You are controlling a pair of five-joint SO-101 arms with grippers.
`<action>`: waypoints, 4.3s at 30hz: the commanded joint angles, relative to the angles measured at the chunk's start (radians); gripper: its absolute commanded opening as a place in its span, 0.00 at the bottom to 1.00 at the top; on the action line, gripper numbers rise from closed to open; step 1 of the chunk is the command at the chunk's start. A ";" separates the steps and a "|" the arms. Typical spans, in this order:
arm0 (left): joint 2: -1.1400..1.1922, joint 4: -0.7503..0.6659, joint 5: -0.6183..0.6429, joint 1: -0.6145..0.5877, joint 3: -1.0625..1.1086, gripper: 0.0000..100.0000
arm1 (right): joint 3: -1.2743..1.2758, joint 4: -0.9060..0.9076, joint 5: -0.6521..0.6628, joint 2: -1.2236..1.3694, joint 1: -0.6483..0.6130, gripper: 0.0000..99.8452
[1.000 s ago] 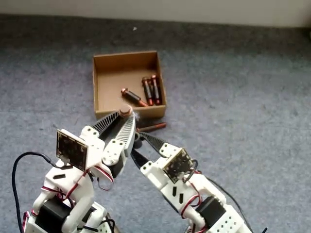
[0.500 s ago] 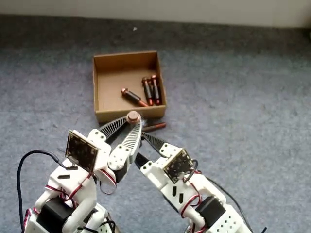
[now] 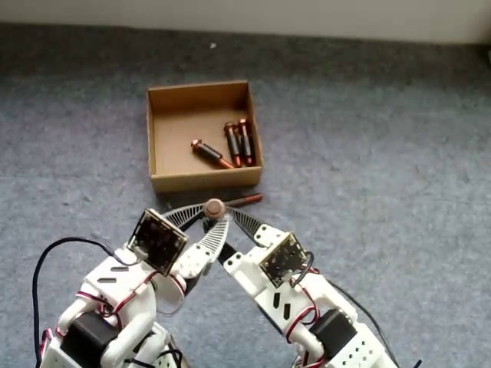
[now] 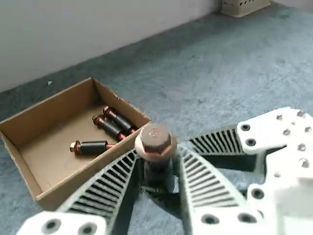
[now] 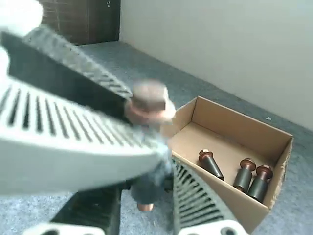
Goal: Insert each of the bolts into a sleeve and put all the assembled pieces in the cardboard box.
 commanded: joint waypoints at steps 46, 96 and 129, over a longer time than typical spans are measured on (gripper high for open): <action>-0.008 -0.097 -0.275 -0.788 0.501 0.01 | -0.676 -0.268 -0.080 0.924 0.275 0.00; -0.008 -0.114 -0.272 -0.926 0.460 0.01 | -2.285 1.368 -0.083 2.005 0.209 0.12; -0.008 -0.114 -0.269 -1.139 0.394 0.01 | -1.052 0.375 -0.204 1.501 -0.216 0.12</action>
